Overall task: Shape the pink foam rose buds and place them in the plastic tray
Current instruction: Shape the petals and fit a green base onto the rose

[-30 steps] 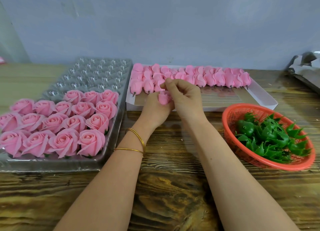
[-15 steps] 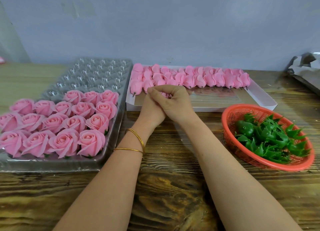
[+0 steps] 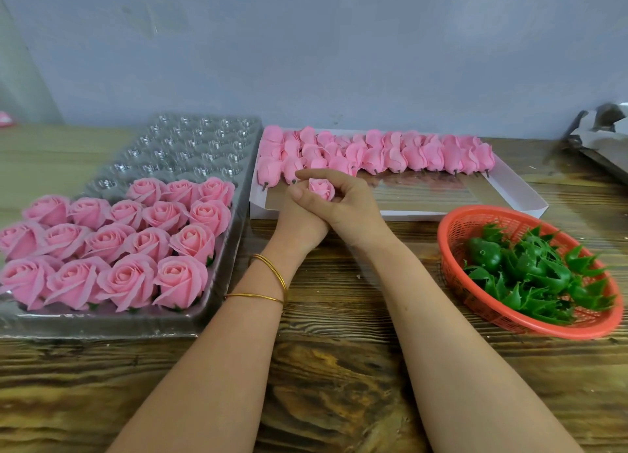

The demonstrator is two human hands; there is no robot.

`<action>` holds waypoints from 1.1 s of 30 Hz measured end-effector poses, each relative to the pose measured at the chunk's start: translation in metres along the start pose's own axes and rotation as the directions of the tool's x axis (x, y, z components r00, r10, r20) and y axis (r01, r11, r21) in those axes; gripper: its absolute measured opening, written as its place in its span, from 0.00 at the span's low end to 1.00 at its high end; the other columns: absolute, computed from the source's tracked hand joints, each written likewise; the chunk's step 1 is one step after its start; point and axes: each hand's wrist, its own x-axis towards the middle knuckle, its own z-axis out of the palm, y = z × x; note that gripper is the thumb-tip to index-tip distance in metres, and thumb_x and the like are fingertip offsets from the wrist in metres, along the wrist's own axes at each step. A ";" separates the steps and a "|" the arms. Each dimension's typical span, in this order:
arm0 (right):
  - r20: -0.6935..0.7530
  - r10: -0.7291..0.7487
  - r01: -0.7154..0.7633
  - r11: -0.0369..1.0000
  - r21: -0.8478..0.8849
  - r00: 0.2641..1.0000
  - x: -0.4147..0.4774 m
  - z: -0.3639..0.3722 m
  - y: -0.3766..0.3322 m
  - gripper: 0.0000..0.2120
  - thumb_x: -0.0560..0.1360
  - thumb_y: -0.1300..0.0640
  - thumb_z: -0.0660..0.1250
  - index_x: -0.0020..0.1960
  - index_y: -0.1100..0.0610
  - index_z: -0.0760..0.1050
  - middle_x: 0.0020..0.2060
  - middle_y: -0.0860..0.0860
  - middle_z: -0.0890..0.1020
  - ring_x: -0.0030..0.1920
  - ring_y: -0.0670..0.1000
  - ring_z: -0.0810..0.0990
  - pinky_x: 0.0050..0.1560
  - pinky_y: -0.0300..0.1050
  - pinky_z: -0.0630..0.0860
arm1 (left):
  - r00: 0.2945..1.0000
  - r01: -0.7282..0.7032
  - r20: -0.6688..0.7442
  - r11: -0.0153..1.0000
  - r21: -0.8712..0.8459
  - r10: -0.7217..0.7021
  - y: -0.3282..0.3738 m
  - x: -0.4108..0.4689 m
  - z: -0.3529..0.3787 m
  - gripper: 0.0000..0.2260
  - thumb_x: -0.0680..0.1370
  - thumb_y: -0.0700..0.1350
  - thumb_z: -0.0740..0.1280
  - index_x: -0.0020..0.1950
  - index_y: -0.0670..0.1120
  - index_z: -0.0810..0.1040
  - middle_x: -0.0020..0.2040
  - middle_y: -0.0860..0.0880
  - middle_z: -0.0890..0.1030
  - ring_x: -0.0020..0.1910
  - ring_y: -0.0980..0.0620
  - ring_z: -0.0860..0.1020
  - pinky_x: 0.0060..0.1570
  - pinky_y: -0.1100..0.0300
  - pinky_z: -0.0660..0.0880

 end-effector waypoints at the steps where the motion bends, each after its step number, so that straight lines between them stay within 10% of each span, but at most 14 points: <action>1: 0.008 0.011 -0.011 1.000 0.023 1.000 -0.001 -0.001 0.000 0.12 0.71 0.62 0.76 0.53 0.54 0.82 0.47 0.49 0.84 0.51 0.44 0.81 0.65 0.51 0.75 | 1.000 0.013 -0.002 1.000 -0.025 -0.013 0.000 0.000 0.000 0.15 0.78 0.39 0.59 0.36 0.56 0.72 0.35 0.57 0.73 0.36 0.62 0.72 0.36 0.75 0.69; 15: 0.016 0.061 -0.062 0.996 0.067 0.998 -0.005 -0.007 -0.005 0.21 0.69 0.53 0.70 0.61 0.57 0.79 0.58 0.53 0.82 0.61 0.47 0.79 0.66 0.43 0.73 | 0.998 0.053 -0.032 0.997 0.054 -0.051 0.005 -0.006 -0.005 0.10 0.73 0.42 0.64 0.33 0.54 0.74 0.30 0.52 0.78 0.33 0.61 0.77 0.31 0.70 0.71; 20: -0.201 -0.061 0.080 0.993 0.085 0.978 -0.003 -0.007 -0.005 0.07 0.79 0.59 0.66 0.50 0.59 0.82 0.46 0.57 0.85 0.49 0.46 0.81 0.57 0.45 0.76 | 0.994 0.089 -0.064 0.996 0.008 -0.088 0.006 -0.007 -0.007 0.04 0.73 0.45 0.70 0.41 0.45 0.82 0.32 0.51 0.80 0.34 0.61 0.78 0.28 0.73 0.70; 28: -0.314 -0.163 0.140 0.986 -0.096 0.935 0.001 -0.003 0.001 0.13 0.75 0.64 0.70 0.32 0.56 0.78 0.27 0.44 0.79 0.31 0.43 0.75 0.39 0.40 0.75 | 0.995 -0.072 -0.053 0.975 0.211 0.085 0.013 -0.013 -0.008 0.15 0.74 0.37 0.67 0.32 0.55 0.73 0.29 0.62 0.71 0.32 0.66 0.70 0.31 0.79 0.65; 33: -0.328 -0.167 0.122 0.980 -0.155 0.930 0.002 -0.001 0.005 0.16 0.73 0.65 0.70 0.29 0.52 0.75 0.21 0.43 0.76 0.27 0.41 0.73 0.37 0.38 0.74 | 0.998 -0.044 -0.028 0.963 0.267 0.053 0.011 -0.014 -0.006 0.07 0.72 0.36 0.67 0.39 0.47 0.80 0.34 0.52 0.79 0.40 0.49 0.80 0.36 0.60 0.72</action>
